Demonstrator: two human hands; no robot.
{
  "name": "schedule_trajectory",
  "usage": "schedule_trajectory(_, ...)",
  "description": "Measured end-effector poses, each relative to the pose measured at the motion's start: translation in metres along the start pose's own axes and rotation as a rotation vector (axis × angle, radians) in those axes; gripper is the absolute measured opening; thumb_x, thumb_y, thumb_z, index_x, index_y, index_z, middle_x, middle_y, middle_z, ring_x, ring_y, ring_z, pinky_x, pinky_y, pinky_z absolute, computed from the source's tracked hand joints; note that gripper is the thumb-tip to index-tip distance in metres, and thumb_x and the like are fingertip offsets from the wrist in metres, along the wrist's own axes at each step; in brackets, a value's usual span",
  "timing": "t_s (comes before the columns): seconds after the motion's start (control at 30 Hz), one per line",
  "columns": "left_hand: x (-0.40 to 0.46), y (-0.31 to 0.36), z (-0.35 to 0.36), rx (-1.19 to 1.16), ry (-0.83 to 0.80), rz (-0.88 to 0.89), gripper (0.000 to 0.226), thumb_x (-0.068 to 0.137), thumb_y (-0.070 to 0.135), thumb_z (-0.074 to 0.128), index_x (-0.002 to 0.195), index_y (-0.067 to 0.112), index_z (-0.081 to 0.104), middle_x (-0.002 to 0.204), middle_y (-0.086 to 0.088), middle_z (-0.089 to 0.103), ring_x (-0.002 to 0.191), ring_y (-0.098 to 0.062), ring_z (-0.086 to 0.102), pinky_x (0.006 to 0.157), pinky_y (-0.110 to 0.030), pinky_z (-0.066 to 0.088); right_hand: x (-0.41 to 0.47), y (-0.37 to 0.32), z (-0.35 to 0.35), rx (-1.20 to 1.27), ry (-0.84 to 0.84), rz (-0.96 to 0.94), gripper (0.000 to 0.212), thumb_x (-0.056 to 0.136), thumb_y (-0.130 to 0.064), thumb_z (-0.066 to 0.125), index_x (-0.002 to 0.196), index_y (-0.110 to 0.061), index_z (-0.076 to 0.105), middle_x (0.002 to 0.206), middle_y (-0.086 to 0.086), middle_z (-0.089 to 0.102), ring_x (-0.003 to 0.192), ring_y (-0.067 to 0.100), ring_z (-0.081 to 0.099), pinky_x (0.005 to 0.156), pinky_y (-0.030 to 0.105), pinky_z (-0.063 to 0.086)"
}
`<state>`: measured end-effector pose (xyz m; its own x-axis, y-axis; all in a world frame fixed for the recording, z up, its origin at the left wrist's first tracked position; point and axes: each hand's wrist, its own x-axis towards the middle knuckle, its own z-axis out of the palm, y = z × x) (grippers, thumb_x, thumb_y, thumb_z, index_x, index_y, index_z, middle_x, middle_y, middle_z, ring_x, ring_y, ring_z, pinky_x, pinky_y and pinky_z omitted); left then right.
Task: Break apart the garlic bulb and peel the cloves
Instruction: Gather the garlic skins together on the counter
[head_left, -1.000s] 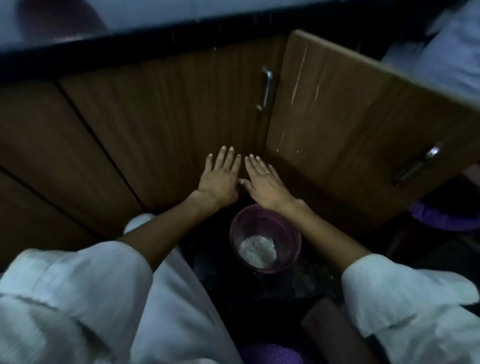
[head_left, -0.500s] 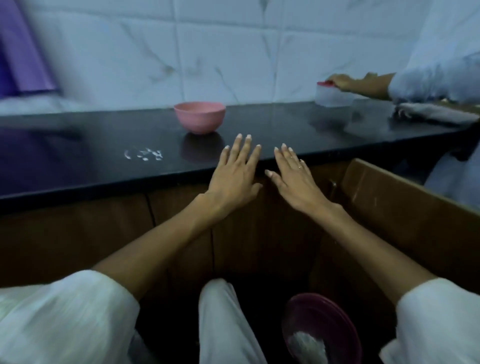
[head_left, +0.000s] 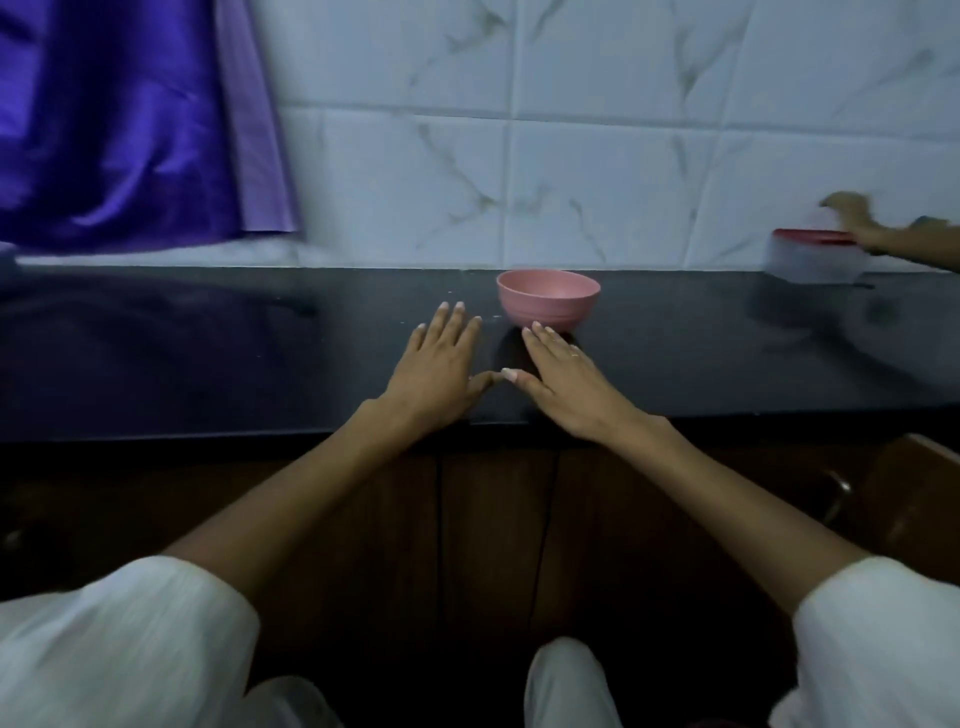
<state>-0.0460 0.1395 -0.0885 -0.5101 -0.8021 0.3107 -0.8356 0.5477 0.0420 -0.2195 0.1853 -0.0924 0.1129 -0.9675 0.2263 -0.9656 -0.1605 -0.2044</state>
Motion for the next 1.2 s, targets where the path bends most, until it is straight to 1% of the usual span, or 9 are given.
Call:
schedule_trajectory(0.3, 0.004, -0.110, 0.011, -0.055, -0.294, -0.363, 0.094, 0.089, 0.073, 0.010, 0.156, 0.008, 0.007, 0.164, -0.014, 0.001, 0.151, -0.024, -0.002, 0.120, -0.048, 0.004, 0.012, 0.002, 0.013, -0.087, -0.354, 0.066, 0.105, 0.079, -0.079, 0.017, 0.157, -0.010, 0.002, 0.165, 0.007, -0.002, 0.152, 0.015, -0.003, 0.123, 0.039, 0.001)
schedule_trajectory(0.4, 0.007, -0.119, 0.017, -0.024, -0.374, -0.283, 0.107, 0.068, 0.080, -0.012, 0.157, 0.023, 0.004, 0.164, -0.010, -0.001, 0.151, -0.022, -0.005, 0.121, -0.050, 0.002, 0.025, -0.014, 0.018, -0.080, -0.390, 0.056, 0.120, 0.063, -0.087, 0.007, 0.157, -0.013, -0.003, 0.165, 0.003, -0.008, 0.151, 0.011, -0.009, 0.123, 0.040, -0.003)
schedule_trajectory(0.47, 0.011, -0.113, 0.020, 0.017, -0.391, -0.202, 0.077, 0.088, 0.067, -0.006, 0.156, 0.031, -0.001, 0.164, -0.009, -0.003, 0.151, -0.021, -0.006, 0.121, -0.049, 0.001, 0.040, -0.028, 0.026, -0.080, -0.392, 0.036, 0.124, 0.059, -0.089, 0.006, 0.157, -0.013, -0.003, 0.165, 0.003, -0.009, 0.151, 0.011, -0.009, 0.123, 0.040, -0.004)
schedule_trajectory(0.53, 0.015, -0.104, 0.019, 0.039, -0.368, -0.125, 0.052, 0.104, 0.044, 0.005, 0.154, 0.036, -0.006, 0.164, -0.009, -0.003, 0.151, -0.023, -0.006, 0.121, -0.049, 0.002, 0.059, -0.040, 0.035, -0.090, -0.389, 0.017, 0.122, 0.063, -0.089, 0.008, 0.157, -0.012, -0.002, 0.165, 0.003, -0.008, 0.151, 0.012, -0.008, 0.123, 0.040, -0.004)
schedule_trajectory(0.7, 0.016, -0.100, 0.013, -0.120, -0.309, -0.171, 0.051, 0.107, 0.026, 0.013, 0.155, 0.027, -0.003, 0.165, -0.006, 0.004, 0.151, -0.021, 0.001, 0.121, -0.044, 0.004, 0.094, -0.055, 0.047, -0.096, -0.387, -0.040, 0.116, 0.069, -0.086, 0.010, 0.156, -0.011, -0.003, 0.165, 0.004, -0.007, 0.151, 0.013, -0.008, 0.123, 0.041, -0.003)
schedule_trajectory(0.93, 0.012, -0.097, 0.007, -0.705, -0.078, -0.319, 0.054, 0.104, 0.049, 0.024, 0.150, 0.022, 0.036, 0.158, -0.003, 0.030, 0.148, -0.017, 0.022, 0.121, -0.035, 0.015, 0.113, -0.033, 0.028, 0.415, -0.409, -0.053, 0.085, 0.094, -0.065, 0.033, 0.157, -0.018, 0.002, 0.164, -0.007, 0.000, 0.148, 0.002, 0.001, 0.118, 0.023, 0.001)
schedule_trajectory(1.0, 0.015, -0.102, 0.015, -0.586, -0.026, -0.352, 0.059, 0.104, 0.051, 0.021, 0.150, 0.018, 0.036, 0.160, -0.010, 0.024, 0.150, -0.022, 0.015, 0.121, -0.038, 0.013, 0.128, -0.022, 0.031, 0.274, -0.366, -0.023, 0.083, 0.095, -0.064, 0.030, 0.157, -0.016, 0.003, 0.165, -0.005, 0.000, 0.150, 0.004, 0.000, 0.122, 0.028, 0.000)
schedule_trajectory(1.13, 0.022, -0.116, 0.029, -0.041, -0.227, -0.317, 0.103, 0.070, 0.065, -0.021, 0.156, 0.021, 0.016, 0.157, -0.020, 0.022, 0.149, -0.035, 0.010, 0.118, -0.054, 0.012, 0.142, -0.019, 0.044, 0.015, -0.391, -0.067, 0.080, 0.096, -0.064, 0.020, 0.157, -0.014, 0.005, 0.165, -0.002, 0.000, 0.150, 0.006, -0.004, 0.123, 0.036, -0.003)
schedule_trajectory(1.2, 0.022, -0.110, 0.026, -0.086, -0.270, -0.224, 0.067, 0.096, 0.050, -0.005, 0.156, 0.024, 0.009, 0.160, -0.014, 0.020, 0.150, -0.027, 0.008, 0.120, -0.048, 0.009, 0.136, -0.022, 0.045, 0.027, -0.414, -0.156, 0.078, 0.096, -0.063, 0.019, 0.157, -0.017, 0.004, 0.165, -0.004, -0.002, 0.149, 0.003, -0.006, 0.123, 0.035, -0.004)
